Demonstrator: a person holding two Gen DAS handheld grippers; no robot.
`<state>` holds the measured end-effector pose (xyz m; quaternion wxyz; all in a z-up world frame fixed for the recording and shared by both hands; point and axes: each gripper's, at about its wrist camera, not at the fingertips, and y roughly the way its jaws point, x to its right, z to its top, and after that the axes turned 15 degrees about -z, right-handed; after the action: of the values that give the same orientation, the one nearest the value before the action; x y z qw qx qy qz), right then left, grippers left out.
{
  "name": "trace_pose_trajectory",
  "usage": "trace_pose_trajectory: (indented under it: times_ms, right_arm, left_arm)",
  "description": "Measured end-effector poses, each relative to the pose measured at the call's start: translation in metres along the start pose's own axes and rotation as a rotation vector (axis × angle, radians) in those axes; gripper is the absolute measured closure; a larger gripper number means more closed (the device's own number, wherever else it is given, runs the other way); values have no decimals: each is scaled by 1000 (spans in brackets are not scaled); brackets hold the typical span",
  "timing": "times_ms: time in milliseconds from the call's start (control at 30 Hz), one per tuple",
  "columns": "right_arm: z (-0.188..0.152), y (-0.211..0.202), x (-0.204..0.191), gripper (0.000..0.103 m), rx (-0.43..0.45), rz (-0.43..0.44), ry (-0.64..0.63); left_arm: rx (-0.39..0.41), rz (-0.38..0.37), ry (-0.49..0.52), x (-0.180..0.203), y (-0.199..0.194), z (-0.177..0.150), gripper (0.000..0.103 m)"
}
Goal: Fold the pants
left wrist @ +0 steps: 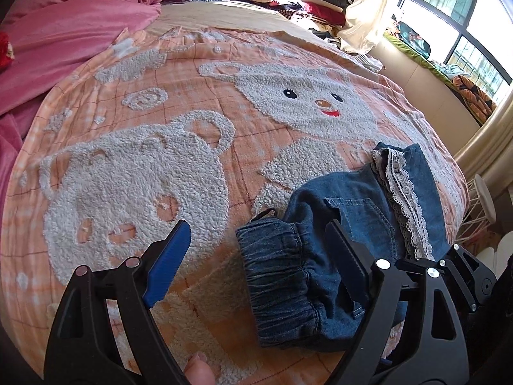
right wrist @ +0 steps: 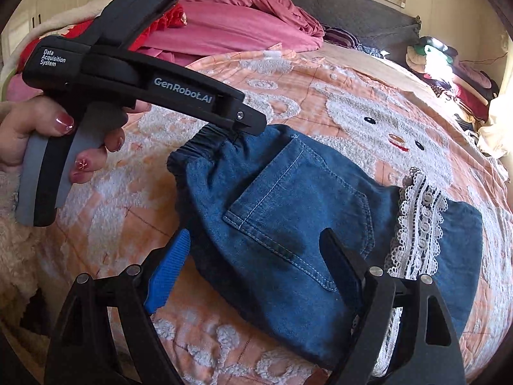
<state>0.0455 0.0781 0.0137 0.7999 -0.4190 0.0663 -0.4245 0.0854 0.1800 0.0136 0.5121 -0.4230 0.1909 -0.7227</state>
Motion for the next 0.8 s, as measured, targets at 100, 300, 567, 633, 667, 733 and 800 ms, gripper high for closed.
trace_pose_trajectory:
  times_ms: [100,300,567,633,667,733,800]
  right_arm:
    - [-2,5,-4,21,-6,6,-3]
    - [-4,13,-11,21,-10,6,-16]
    - [-7,26,-21,20,-13,-25,-53]
    - [-8,30,-23,21,-8,-43,-62]
    - [-8,32,-23,23,-4,-50,-63]
    - [-10,34,-23,31,-1,-67,-62]
    - [-12,36,-21,42,2,-73,-56]
  left_arm:
    - [-20,-3,5,0,10,1,24]
    - [-39,-3,16,1,23,3,24]
    - [-63,-1,11,-4,38,3,24]
    - [-64,-6,2,-6,40,2,24]
    - [-66,-10,-3,-7,41,2,24]
    - [-69,-13,-12,-9,44,2,24]
    - [-76,-22,-18,-10,47,0,25]
